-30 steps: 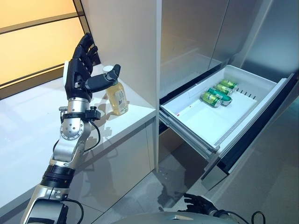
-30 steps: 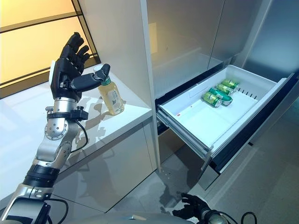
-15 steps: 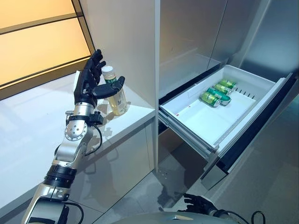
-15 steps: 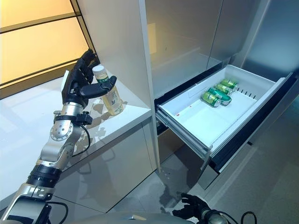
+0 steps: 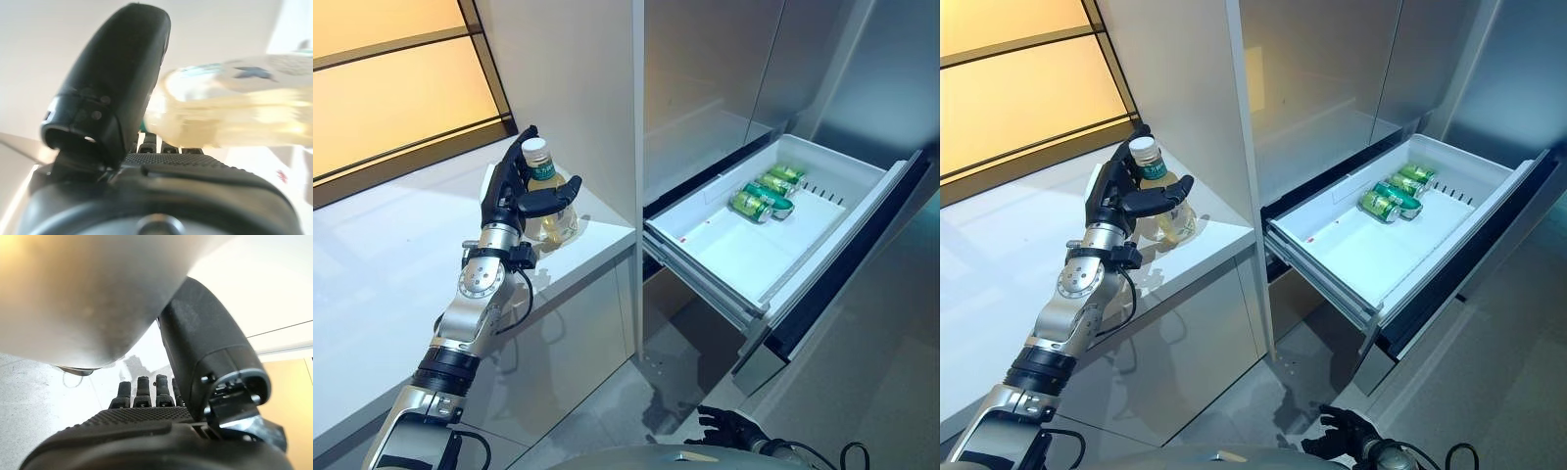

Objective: Put drinks into fridge and close the fridge

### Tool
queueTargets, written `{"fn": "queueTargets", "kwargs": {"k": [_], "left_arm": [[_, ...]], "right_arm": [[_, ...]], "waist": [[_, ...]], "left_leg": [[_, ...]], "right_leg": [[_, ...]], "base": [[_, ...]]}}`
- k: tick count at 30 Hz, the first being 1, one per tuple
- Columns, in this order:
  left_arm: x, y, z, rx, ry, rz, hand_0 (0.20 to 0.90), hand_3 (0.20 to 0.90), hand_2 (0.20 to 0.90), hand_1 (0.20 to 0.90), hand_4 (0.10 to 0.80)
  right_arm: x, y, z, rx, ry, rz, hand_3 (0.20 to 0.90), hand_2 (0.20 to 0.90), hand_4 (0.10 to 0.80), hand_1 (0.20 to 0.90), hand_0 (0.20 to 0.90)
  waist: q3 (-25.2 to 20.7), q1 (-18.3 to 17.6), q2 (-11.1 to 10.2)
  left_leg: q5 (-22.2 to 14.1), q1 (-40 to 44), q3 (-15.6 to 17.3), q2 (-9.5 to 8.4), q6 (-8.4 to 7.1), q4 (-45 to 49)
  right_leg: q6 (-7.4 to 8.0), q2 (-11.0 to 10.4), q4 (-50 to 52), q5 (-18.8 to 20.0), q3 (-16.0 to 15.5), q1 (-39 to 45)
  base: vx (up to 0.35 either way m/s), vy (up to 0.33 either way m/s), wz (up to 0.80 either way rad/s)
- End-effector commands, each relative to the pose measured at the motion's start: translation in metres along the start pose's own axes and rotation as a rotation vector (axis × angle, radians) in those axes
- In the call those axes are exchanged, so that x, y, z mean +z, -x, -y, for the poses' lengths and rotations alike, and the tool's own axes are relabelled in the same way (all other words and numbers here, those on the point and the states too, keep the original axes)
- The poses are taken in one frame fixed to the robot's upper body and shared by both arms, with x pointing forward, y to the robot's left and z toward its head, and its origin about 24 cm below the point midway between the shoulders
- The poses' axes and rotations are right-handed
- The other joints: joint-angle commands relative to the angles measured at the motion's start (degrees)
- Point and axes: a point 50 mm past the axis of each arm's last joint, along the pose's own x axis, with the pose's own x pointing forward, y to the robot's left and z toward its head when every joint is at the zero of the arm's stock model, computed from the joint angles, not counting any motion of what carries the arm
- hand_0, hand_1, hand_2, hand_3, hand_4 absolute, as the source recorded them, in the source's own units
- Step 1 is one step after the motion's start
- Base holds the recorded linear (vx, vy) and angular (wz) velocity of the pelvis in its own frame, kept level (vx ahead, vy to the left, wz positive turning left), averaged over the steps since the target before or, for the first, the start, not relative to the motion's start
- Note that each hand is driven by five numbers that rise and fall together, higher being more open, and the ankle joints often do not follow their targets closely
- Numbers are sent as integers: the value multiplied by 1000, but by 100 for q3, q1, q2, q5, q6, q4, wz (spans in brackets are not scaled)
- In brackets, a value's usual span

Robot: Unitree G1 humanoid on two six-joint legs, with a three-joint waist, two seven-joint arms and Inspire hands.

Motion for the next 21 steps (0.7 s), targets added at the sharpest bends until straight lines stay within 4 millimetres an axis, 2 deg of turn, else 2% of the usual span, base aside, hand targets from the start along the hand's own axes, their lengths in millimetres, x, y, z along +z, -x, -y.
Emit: {"fn": "queueTargets", "kwargs": {"k": [1,13,21], "left_arm": [[46,-24,1,18,-7,223,900,900,900,900,800],[36,-25,-2,63,-10,190,900,900,900,900,800],[35,-23,3,73,107,203,900,900,900,900,800]], "right_arm": [[2,2,4,20,46,7,900,900,800,900,900],[1,2,3,23,40,7,900,900,800,900,900],[2,2,3,22,22,10,900,900,800,900,900]], "waist": [[22,-64,24],[35,-108,6],[66,-122,-10]], "left_leg": [[-878,128,149,-132,137,250],[-891,136,207,-133,145,259],[-904,141,219,-127,143,286]], "right_leg": [[366,117,498,-301,-44,-366],[377,123,503,-296,-20,-370],[377,118,522,-295,-6,-372]], "base": [[0,0,0],[7,-1,-1],[2,0,0]]}}
